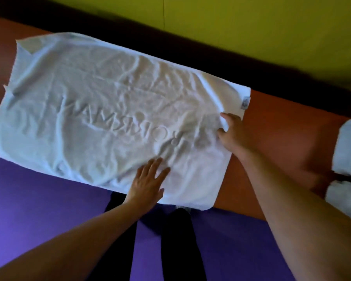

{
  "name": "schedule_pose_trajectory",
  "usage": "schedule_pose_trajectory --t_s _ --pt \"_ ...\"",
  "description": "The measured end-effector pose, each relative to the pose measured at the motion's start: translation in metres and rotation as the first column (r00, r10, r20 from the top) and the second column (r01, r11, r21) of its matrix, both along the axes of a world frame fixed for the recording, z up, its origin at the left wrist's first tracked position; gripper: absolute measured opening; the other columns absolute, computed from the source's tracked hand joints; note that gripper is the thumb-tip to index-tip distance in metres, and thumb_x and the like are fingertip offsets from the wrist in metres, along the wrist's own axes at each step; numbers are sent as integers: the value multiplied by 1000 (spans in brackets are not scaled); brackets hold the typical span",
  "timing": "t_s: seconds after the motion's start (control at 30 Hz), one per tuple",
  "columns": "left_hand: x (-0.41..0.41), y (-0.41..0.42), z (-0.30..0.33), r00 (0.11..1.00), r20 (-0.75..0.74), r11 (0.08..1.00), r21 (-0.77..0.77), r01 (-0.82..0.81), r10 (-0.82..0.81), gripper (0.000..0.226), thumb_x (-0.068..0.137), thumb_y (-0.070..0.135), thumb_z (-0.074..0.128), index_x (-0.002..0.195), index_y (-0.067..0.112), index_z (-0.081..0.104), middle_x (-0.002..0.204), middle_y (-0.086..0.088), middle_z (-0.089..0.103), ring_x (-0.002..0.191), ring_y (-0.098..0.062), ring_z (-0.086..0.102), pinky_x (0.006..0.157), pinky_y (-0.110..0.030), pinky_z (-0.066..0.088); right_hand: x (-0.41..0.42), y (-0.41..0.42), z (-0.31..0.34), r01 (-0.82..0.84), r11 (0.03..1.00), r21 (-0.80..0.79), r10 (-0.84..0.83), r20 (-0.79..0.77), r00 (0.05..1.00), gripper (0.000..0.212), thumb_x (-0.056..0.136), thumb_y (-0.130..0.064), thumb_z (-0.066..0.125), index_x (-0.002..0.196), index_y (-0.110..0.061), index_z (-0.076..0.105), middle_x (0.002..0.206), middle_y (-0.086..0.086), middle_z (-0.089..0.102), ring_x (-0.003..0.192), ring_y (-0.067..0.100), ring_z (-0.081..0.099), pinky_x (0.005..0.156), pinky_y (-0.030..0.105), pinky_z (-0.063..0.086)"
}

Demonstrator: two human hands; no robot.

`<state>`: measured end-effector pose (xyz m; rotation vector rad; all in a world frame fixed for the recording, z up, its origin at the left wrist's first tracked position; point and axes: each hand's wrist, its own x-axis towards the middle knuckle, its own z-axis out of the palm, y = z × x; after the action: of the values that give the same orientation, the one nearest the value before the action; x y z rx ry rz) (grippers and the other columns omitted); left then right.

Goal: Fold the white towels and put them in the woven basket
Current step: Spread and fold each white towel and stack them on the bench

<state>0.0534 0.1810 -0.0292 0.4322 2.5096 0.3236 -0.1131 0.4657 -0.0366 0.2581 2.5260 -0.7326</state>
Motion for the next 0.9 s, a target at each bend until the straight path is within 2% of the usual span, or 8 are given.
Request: schedule_pose_trajectory --t_s 0.17,0.27,0.4,0.5,0.6,0.67,0.77,0.9 --pt "47 75 0 981 11 981 33 192 -192 63 56 28 86 116 26 66 129 -9 61 109 -30 58 89 -40 50 4 23 -1 -6 999 -39 6 20 1000 54 99 -20 58 151 -21 45 154 5 40 134 24 49 112 38 42" --pt "62 106 -4 965 74 967 -17 254 -252 74 56 31 85 123 27 57 132 -10 54 109 -31 58 85 -44 51 6 32 -6 -13 998 -62 12 -11 1000 51 98 -18 57 148 -22 48 151 3 45 129 19 53 106 31 42" --pt "60 121 -13 971 -5 966 -104 238 -240 67 58 9 73 120 22 53 122 -12 54 95 -32 57 81 -47 47 1 35 -16 68 988 -139 -72 -21 997 45 95 -16 60 140 -21 56 142 5 52 123 20 58 104 31 46" --pt "57 124 -21 960 -136 967 -106 230 -244 40 69 -3 49 103 18 55 106 -10 60 83 -30 56 73 -44 47 -4 37 -20 160 969 -187 -170 -44 984 33 95 -14 60 127 -19 60 126 4 59 110 16 61 87 22 46" --pt "57 120 -24 950 -200 970 -58 234 -241 47 80 1 20 105 18 56 110 -8 61 85 -29 58 74 -44 50 -17 45 -22 297 940 -170 -312 -75 947 30 95 -19 63 124 -14 54 117 1 61 94 16 61 62 14 39" --pt "60 119 -21 967 -198 986 7 168 -163 38 78 0 36 108 17 54 108 -5 62 86 -28 60 74 -41 52 -29 51 -19 406 903 -139 -418 -70 906 42 94 -28 66 130 -17 47 121 3 62 91 21 63 56 20 39" --pt "59 116 -14 989 -30 974 185 -134 142 52 68 -3 65 110 20 44 97 2 58 82 -25 61 70 -36 51 -43 58 -18 477 871 -115 -483 -28 875 60 91 -37 69 141 -19 42 127 -1 54 102 22 59 74 29 46" --pt "50 103 15 837 199 754 366 -546 510 32 90 0 54 109 24 44 97 10 53 89 -13 51 75 -30 43 -60 52 -22 457 873 -167 -471 -53 881 39 92 -35 70 123 -15 57 110 2 59 101 25 62 77 33 46"
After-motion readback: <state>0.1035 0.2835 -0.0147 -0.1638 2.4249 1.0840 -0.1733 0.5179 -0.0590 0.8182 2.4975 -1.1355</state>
